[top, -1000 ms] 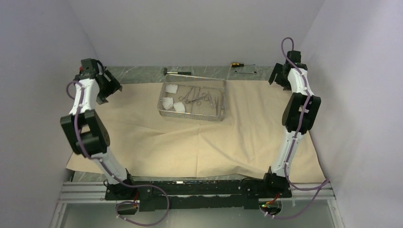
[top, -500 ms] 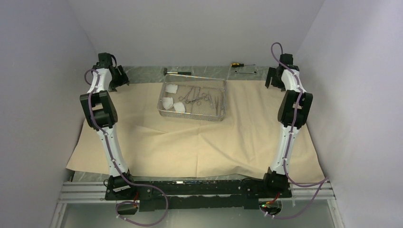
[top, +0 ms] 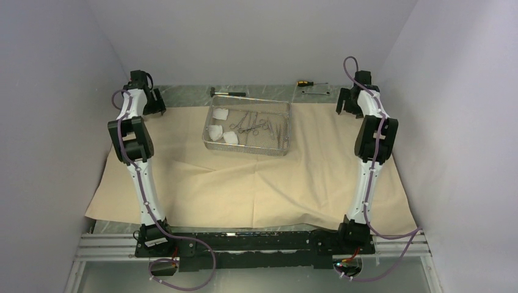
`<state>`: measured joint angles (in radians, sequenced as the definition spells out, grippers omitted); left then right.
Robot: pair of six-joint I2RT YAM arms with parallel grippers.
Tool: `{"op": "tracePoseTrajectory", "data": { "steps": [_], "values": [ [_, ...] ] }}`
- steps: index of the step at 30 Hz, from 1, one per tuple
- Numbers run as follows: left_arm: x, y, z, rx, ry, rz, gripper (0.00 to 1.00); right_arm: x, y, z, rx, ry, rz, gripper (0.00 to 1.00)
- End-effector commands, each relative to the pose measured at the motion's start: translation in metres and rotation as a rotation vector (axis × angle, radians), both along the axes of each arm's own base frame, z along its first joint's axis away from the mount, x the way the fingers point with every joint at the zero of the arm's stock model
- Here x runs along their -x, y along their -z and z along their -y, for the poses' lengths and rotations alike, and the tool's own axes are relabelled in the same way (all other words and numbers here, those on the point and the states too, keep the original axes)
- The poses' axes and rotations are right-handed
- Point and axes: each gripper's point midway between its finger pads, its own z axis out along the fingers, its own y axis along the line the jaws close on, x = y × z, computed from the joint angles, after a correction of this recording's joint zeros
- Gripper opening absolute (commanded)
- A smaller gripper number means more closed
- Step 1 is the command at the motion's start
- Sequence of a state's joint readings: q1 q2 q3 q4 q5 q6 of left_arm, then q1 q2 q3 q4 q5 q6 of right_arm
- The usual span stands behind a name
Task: Open and lay out the surgical kit
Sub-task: Smooth out the surgical kit at the center of the board.
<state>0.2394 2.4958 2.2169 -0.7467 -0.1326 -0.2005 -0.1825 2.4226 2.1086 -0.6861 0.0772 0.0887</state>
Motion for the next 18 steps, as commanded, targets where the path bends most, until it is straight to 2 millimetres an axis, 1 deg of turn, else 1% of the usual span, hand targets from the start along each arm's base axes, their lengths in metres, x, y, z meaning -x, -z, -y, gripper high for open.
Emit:
{"op": "tracePoseTrajectory", "data": {
  "steps": [1, 3, 5, 8, 11, 15, 16, 18],
  "values": [
    [0.024, 0.027, -0.005, -0.070, -0.002, -0.163, 0.90, -0.004, 0.001, -0.008, -0.061, 0.011, 0.008, 0.82],
    [0.036, 0.041, -0.002, -0.059, -0.008, -0.227, 0.89, 0.001, 0.010, -0.013, -0.089, 0.009, -0.020, 0.82],
    [0.047, 0.051, 0.002, -0.042, -0.015, -0.277, 0.83, 0.007, 0.020, -0.015, -0.100, 0.013, -0.052, 0.82],
    [0.063, 0.068, 0.009, -0.009, -0.019, -0.335, 0.67, 0.014, 0.033, -0.016, -0.102, 0.026, -0.094, 0.81],
    [0.075, 0.077, 0.013, 0.010, -0.033, -0.369, 0.50, 0.018, 0.041, -0.014, -0.073, 0.030, -0.124, 0.79],
    [0.083, 0.088, 0.016, 0.033, -0.043, -0.395, 0.36, 0.023, 0.050, -0.013, -0.042, 0.034, -0.157, 0.78],
    [0.085, 0.091, 0.017, 0.039, -0.046, -0.400, 0.30, 0.024, 0.052, -0.012, -0.038, 0.035, -0.162, 0.77],
    [0.084, 0.092, 0.018, 0.051, -0.047, -0.396, 0.24, 0.025, 0.053, -0.013, -0.034, 0.036, -0.165, 0.75]
  ]
}}
